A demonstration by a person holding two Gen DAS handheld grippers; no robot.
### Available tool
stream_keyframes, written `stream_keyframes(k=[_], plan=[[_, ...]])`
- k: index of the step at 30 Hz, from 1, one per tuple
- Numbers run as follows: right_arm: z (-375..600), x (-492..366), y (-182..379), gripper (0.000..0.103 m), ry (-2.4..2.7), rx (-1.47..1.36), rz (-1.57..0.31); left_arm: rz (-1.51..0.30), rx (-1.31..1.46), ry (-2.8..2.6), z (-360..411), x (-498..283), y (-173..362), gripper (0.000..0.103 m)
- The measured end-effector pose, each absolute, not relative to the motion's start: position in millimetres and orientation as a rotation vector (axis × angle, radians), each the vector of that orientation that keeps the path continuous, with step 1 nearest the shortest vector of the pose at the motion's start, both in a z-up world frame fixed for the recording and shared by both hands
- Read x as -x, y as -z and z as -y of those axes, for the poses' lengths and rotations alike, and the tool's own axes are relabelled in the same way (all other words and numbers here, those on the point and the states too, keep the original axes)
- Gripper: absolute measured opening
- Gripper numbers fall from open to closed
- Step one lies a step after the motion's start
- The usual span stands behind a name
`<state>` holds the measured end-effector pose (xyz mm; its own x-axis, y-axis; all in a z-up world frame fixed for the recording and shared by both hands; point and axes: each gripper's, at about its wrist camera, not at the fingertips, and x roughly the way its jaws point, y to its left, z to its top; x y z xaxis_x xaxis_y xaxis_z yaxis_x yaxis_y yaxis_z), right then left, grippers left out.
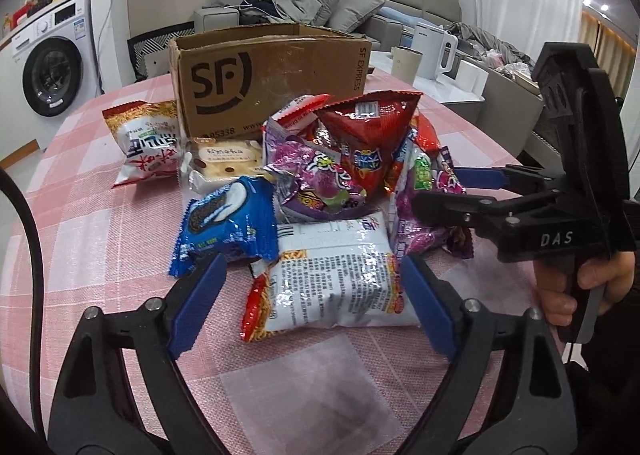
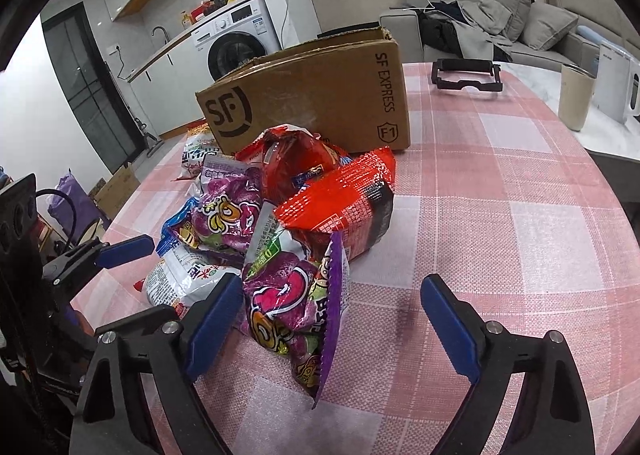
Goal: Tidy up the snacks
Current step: 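Reach both tools into the snack pile and close on packets, then carry the white chip bag into the box with left tool while right carries candy bag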
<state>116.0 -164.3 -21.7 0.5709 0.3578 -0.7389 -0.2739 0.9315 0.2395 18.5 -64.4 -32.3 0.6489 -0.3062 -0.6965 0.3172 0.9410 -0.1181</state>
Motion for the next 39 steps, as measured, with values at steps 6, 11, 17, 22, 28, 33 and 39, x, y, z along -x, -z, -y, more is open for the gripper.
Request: stream_keyframes(k=[6,11,17,22,28,33,39], plan=[[162,-120,26,0.085,-0.386,-0.111,-0.912,-0.834,-0.002,0.363,68,-27,38,0.081],[157,-120,30,0.073,-0.411,-0.110,-0.938,-0.863,-0.009,0.368,74,-35,43,0.079],[156,-115,29,0.056,-0.441,-0.129,-0.936,-0.874,-0.015,0.375,74,-42,42,0.072],[155,-108,27,0.051,-0.445,-0.126,-0.927,-0.860,-0.011,0.393,74,-39,38,0.058],[162,-100,24,0.050,-0.440,-0.134,-0.913,-0.844,-0.004,0.408,69,-32,35,0.053],[166,-93,19,0.049,-0.443,-0.147,-0.898,-0.832,0.014,0.425,67,-25,33,0.052],[168,-84,6,0.049,-0.454,-0.157,-0.857,-0.786,0.026,0.431,61,-12,18,0.051]])
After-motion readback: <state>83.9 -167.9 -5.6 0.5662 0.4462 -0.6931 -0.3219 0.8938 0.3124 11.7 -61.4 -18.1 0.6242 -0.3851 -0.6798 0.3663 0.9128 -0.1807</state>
